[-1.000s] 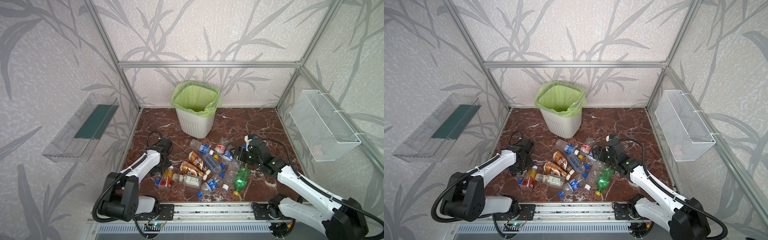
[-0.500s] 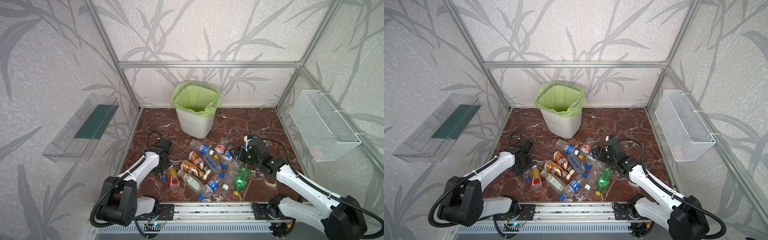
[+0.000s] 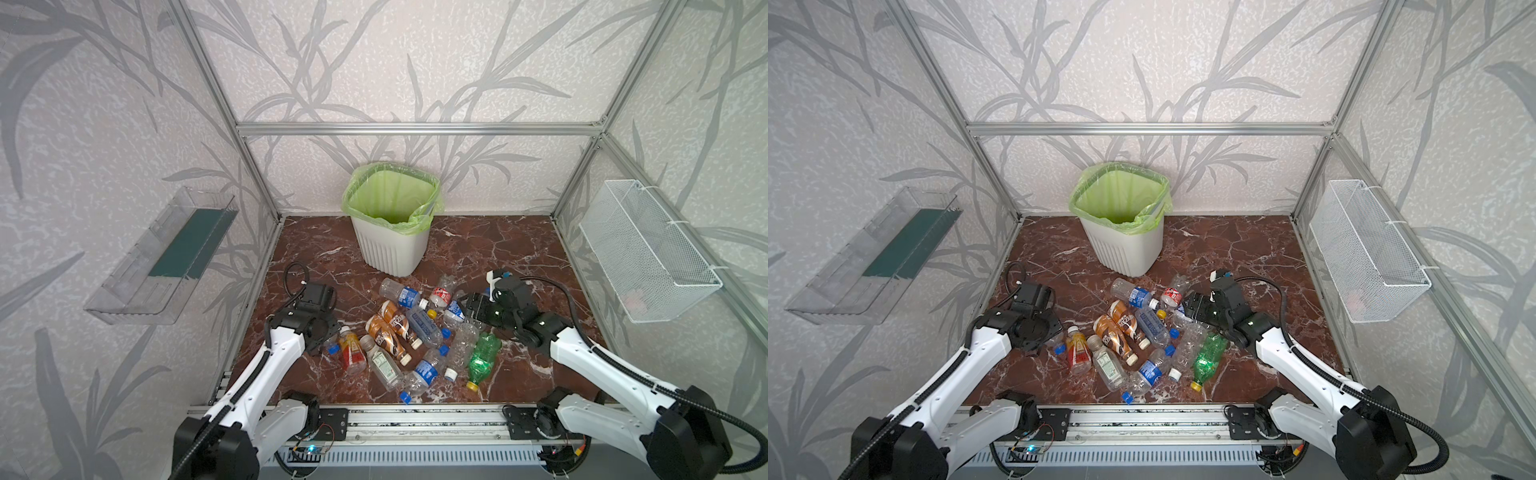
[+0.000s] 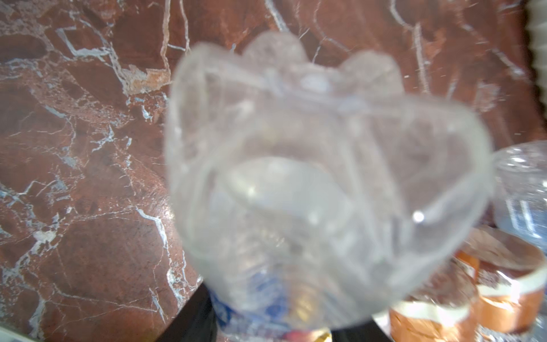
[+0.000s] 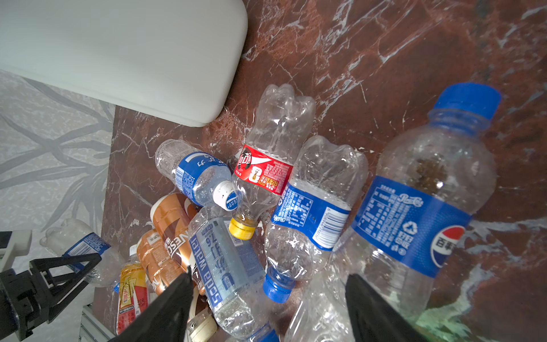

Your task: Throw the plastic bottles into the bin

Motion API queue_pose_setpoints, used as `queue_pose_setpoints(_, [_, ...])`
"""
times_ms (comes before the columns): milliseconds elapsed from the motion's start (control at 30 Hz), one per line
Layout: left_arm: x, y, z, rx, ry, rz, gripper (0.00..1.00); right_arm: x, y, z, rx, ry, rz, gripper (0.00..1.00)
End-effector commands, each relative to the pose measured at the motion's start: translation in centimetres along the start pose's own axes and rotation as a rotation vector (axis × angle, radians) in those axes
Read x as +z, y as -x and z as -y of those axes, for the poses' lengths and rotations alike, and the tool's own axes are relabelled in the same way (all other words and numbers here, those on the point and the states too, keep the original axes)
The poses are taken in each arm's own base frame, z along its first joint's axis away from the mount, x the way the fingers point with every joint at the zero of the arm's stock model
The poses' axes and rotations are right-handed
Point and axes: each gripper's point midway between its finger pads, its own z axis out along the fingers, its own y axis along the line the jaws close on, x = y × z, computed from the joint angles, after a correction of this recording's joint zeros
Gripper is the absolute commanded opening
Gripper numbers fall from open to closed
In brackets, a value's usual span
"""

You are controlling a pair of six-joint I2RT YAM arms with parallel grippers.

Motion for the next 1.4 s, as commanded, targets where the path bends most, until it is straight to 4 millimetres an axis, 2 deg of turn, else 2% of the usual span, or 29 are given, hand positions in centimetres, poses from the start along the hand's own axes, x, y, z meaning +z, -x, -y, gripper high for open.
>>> queue_pose_setpoints(0, [-0.7,-0.2,0.5,0.041,-0.068,0.019,0.54,0.2,-0.1,-0.2,-0.004,0.011,0.004,0.81])
queue_pose_setpoints(267, [-3.8,0.5,2.5,0.090,-0.285,0.148,0.54,0.1,-0.2,-0.1,-0.005,0.004,0.004,0.81])
queue_pose_setpoints(467, [-7.8,1.8,4.8,0.155,-0.483,0.288,0.57,0.1,-0.5,0.3,-0.001,-0.014,-0.002,0.80])
queue_pose_setpoints(567, [-12.2,3.6,7.3,0.190,-0.658,0.421,0.57,0.0,-0.4,0.3,-0.004,-0.019,-0.001,0.80])
queue_pose_setpoints(600, [-14.3,4.6,8.3,0.197,-0.726,0.490,0.57,-0.1,-0.3,0.4,-0.006,-0.022,0.002,0.80])
queue_pose_setpoints(667, [-18.9,6.7,10.3,0.207,-0.850,0.614,0.57,-0.4,-0.1,0.3,-0.009,-0.025,0.011,0.80])
queue_pose_setpoints(767, [-27.0,11.0,14.6,0.227,-1.023,0.762,0.56,-1.0,0.5,0.0,-0.013,-0.026,0.031,0.80])
queue_pose_setpoints(833, [-33.0,14.7,19.0,0.252,-1.130,0.803,0.55,-1.4,0.8,-0.2,-0.009,-0.027,0.039,0.80])
queue_pose_setpoints(867, [-34.7,16.2,21.1,0.264,-1.153,0.799,0.56,-1.7,1.0,-0.4,-0.011,-0.027,0.043,0.80])
queue_pose_setpoints(900, [-35.9,18.1,23.3,0.262,-1.147,0.783,0.62,-1.9,1.2,-0.6,-0.013,-0.031,0.043,0.80])
queue_pose_setpoints(933, [-35.4,19.8,24.8,0.234,-1.086,0.721,0.72,-2.1,1.4,-0.8,-0.012,-0.028,0.044,0.80])
queue_pose_setpoints(967, [-35.0,20.6,25.5,0.231,-1.033,0.664,0.80,-2.4,1.6,-1.0,-0.020,-0.029,0.045,0.80])
queue_pose_setpoints(1033, [-34.8,20.3,25.3,0.255,-0.977,0.618,0.99,-2.9,1.9,-1.1,-0.034,-0.038,0.056,0.80])
queue_pose_setpoints(1067, [-34.7,19.9,24.4,0.244,-0.963,0.626,0.99,-3.1,2.0,-0.9,-0.037,-0.047,0.064,0.80])
queue_pose_setpoints(1100, [-35.6,19.5,22.6,0.220,-0.949,0.673,0.99,-3.3,2.1,-0.7,-0.039,-0.052,0.075,0.81])
queue_pose_setpoints(1200, [-35.9,18.2,17.5,0.175,-0.862,0.789,0.99,-3.6,2.0,-0.4,-0.036,-0.054,0.084,0.83])
queue_pose_setpoints(1300, [-34.1,15.8,13.9,0.167,-0.781,0.771,0.99,-3.8,1.7,-0.3,-0.047,-0.054,0.077,0.83])
queue_pose_setpoints(1367, [-31.6,14.1,12.4,0.172,-0.737,0.727,0.97,-3.9,1.6,0.0,-0.055,-0.062,0.079,0.83])
